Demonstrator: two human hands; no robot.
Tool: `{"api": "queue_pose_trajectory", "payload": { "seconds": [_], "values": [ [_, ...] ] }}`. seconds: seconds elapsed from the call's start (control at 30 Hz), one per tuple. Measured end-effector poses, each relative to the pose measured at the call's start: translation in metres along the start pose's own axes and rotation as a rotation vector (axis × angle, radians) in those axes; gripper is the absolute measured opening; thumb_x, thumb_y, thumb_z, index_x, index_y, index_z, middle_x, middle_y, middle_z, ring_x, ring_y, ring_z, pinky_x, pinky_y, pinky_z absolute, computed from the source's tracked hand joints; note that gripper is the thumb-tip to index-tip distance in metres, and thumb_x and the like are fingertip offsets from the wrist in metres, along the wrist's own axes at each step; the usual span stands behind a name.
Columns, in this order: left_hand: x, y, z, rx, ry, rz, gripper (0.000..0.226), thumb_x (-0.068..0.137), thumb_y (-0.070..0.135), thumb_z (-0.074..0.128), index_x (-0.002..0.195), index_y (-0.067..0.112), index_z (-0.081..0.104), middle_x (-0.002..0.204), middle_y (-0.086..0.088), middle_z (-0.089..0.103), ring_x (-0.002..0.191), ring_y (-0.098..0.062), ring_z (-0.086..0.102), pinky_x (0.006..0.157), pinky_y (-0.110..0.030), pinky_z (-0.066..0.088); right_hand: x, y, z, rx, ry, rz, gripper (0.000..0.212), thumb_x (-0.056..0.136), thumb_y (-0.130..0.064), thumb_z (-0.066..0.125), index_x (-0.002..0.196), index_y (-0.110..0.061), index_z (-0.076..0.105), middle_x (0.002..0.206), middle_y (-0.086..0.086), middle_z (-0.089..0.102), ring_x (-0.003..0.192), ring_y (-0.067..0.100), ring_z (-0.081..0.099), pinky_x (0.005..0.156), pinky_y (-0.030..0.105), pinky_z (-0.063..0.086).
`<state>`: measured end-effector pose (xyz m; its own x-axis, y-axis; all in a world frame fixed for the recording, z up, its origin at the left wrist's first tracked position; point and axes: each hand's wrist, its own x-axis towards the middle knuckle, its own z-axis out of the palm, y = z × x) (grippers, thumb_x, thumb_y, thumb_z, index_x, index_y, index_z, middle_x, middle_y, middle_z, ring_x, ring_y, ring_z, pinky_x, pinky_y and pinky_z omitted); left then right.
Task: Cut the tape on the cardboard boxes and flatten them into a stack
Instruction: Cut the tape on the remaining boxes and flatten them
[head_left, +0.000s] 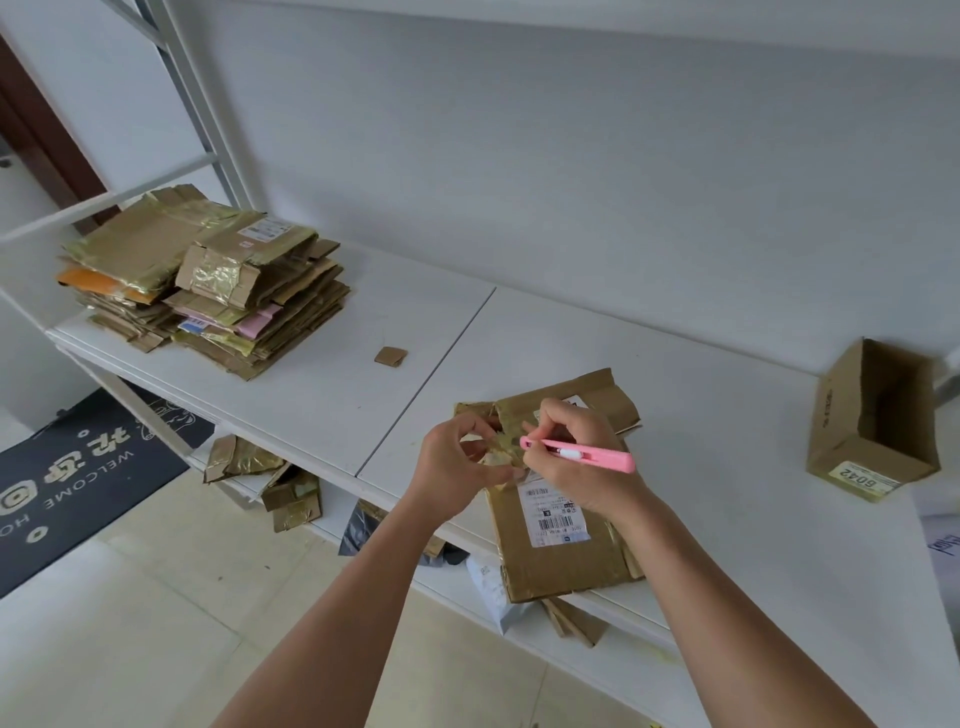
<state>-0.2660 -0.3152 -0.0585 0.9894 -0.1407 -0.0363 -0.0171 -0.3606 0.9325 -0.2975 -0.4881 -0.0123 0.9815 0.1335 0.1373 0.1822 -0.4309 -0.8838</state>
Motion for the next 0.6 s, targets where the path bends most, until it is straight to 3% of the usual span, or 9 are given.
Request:
{"api": "queue_pose_trajectory", "payload": {
  "seconds": [0.07,0.13,0.23,0.37,0.5,0.6],
  "values": [
    [-0.001,0.001,0.000,-0.025,0.004,-0.007,0.043,0.056,0.016,0.096,0.081,0.012,0.061,0.102,0.007,0.070,0.088,-0.021,0.068,0.077,-0.032,0.059,0.001,0.003,0.000,0.056,0.044,0.014,0.037,0.085,-0.002,0.068,0.066,-0.029,0.052,0.074,-0.007,0.063,0.091,0.017,0.071,0.067,0.039,0.060],
    [-0.001,0.005,0.001,-0.036,0.001,-0.006,0.041,0.058,0.012,0.094,0.081,0.012,0.061,0.101,0.007,0.069,0.085,-0.017,0.067,0.074,-0.026,0.058,0.000,0.004,0.001,0.086,0.083,0.004,0.027,0.088,0.000,0.065,0.073,-0.018,0.053,0.071,-0.011,0.061,0.071,0.005,0.064,0.055,0.024,0.049],
    [0.001,0.006,0.002,-0.051,-0.013,-0.012,0.040,0.059,0.011,0.094,0.086,0.008,0.063,0.099,0.002,0.069,0.084,-0.018,0.066,0.074,-0.029,0.058,0.001,0.001,0.004,0.028,0.053,-0.031,0.014,0.091,-0.006,0.065,0.082,-0.010,0.056,0.080,-0.003,0.064,0.064,0.001,0.059,0.053,0.016,0.046],
    [0.003,0.000,-0.004,-0.096,-0.021,-0.036,0.023,0.073,0.006,0.084,0.087,0.013,0.068,0.090,0.001,0.069,0.086,-0.013,0.067,0.082,-0.030,0.057,0.006,0.003,0.007,-0.033,0.016,-0.061,0.012,0.092,-0.007,0.065,0.084,-0.013,0.057,0.086,0.002,0.068,0.072,0.007,0.065,0.058,0.016,0.051],
    [0.003,-0.001,-0.008,-0.090,0.042,-0.049,0.016,0.076,0.004,0.081,0.079,0.015,0.070,0.073,0.005,0.066,0.063,0.005,0.059,0.065,-0.011,0.047,0.013,0.005,0.011,-0.089,-0.019,-0.084,0.013,0.091,-0.007,0.066,0.083,-0.013,0.058,0.084,0.000,0.068,0.072,0.008,0.065,0.059,0.015,0.050],
    [0.005,-0.004,-0.008,-0.094,0.080,-0.063,0.013,0.074,0.005,0.083,0.079,0.009,0.072,0.071,0.004,0.067,0.058,0.006,0.056,0.059,-0.009,0.043,0.016,0.006,0.013,-0.110,-0.039,-0.086,0.010,0.090,-0.007,0.067,0.083,-0.007,0.059,0.082,-0.002,0.068,0.070,0.006,0.064,0.058,0.014,0.049]
  ]
}}
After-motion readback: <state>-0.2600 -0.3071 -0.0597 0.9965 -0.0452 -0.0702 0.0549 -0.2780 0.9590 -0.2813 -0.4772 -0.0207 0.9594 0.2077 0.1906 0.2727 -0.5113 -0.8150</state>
